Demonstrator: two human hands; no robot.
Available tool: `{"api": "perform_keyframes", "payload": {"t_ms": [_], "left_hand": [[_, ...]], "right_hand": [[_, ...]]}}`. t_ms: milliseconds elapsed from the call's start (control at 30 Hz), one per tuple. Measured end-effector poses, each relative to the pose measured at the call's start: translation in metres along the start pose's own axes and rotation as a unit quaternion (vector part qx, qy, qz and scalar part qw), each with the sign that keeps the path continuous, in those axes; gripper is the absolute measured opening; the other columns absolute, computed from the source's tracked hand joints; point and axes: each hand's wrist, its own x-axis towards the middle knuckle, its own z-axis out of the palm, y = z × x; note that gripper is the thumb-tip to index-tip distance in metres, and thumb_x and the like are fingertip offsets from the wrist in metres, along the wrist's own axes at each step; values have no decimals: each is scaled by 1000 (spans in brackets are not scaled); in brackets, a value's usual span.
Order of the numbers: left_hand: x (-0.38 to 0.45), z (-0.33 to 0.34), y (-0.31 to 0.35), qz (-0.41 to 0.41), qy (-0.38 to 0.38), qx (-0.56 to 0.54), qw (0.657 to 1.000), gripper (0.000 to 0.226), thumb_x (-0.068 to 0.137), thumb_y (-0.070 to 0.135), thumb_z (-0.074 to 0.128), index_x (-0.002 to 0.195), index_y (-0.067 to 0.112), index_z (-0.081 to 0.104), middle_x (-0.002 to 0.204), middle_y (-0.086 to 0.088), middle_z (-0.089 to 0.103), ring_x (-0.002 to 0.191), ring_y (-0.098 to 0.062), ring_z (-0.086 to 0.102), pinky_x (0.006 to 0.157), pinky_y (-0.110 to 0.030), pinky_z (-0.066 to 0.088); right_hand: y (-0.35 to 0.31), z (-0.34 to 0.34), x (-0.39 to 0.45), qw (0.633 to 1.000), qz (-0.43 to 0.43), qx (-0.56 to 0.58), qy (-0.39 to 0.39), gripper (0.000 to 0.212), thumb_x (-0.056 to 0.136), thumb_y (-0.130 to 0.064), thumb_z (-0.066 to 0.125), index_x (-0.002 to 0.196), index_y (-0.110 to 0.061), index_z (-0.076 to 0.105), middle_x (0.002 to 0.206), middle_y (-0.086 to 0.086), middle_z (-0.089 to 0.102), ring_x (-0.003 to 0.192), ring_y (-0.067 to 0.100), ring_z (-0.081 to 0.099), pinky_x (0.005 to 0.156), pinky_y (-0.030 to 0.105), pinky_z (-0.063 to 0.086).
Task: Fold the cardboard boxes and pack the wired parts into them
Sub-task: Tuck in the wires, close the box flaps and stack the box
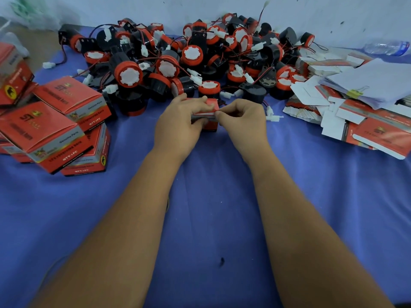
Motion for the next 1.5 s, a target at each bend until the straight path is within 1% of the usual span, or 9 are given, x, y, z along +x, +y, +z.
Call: {"api": "perform_keyframes", "payload": {"t_ms": [233,633,733,800,900,1100,1200,1267,1500], "left_hand": [[-1,2,0,-22,11,-13,1000,34,91,15,67,121,31,69,140,8,58,146,-17,32,103,-27,33],[0,-3,-3,-34,-28,-42,998,20,95,16,63,111,24,73,145,5,54,151,-12,17,121,-39,22],[-5,-6,-2,-20,-58,-117,991,26,98,12,58,115,29,68,151,6,47,143,15,9,112,-7,23],[-7,-8,0,-51,-9,-200,979,28,99,13,55,120,29,66,144,7,54,142,6,27,103,-1,30],[-2,-9,-3,-131,116,-242,954,31,101,20,53,131,22,61,134,7,60,126,-5,52,105,-22,44],[11,-7,-17,-191,57,-182,963,47,97,22,63,141,13,52,139,-2,56,126,-14,52,94,-19,42],[9,-10,-15,-175,60,-233,955,44,94,14,65,137,14,56,128,1,63,111,-4,59,87,-15,48],[7,-11,-12,-159,67,-304,937,39,93,7,65,130,18,62,116,10,67,104,3,63,83,-14,52],[9,-22,-12,-275,153,-593,741,32,107,36,35,116,21,61,100,1,75,104,-15,68,96,-32,48]], "right_hand": [[4,8,-6,974,-141,-177,10,18,83,-14,63,98,-13,55,94,-2,58,72,18,53,62,40,49],[7,13,-3,976,-108,-188,-6,14,81,-13,63,73,-15,51,88,-8,46,75,16,47,57,33,41],[9,12,-6,984,-81,-153,-27,15,82,-15,64,79,-17,50,91,-5,55,76,15,51,61,35,44],[10,11,-6,989,-62,-126,-40,15,83,-15,65,84,-17,50,94,-1,61,75,15,56,64,40,49],[10,10,-5,992,-55,-111,-36,15,83,-15,65,87,-19,52,91,-4,62,75,13,55,64,40,51],[11,11,-2,991,-59,-110,-56,26,81,-16,70,96,-24,50,93,-11,58,76,9,57,64,30,47],[10,7,1,991,-18,-76,-110,66,80,-16,75,135,-28,41,127,-12,52,104,5,59,88,31,50],[9,4,3,987,-7,-76,-139,80,79,-15,77,146,-23,34,139,-6,47,118,15,55,99,35,48],[-24,28,-7,995,-2,98,8,47,75,-22,83,110,-26,51,95,-17,59,82,-12,57,69,6,45]]}}
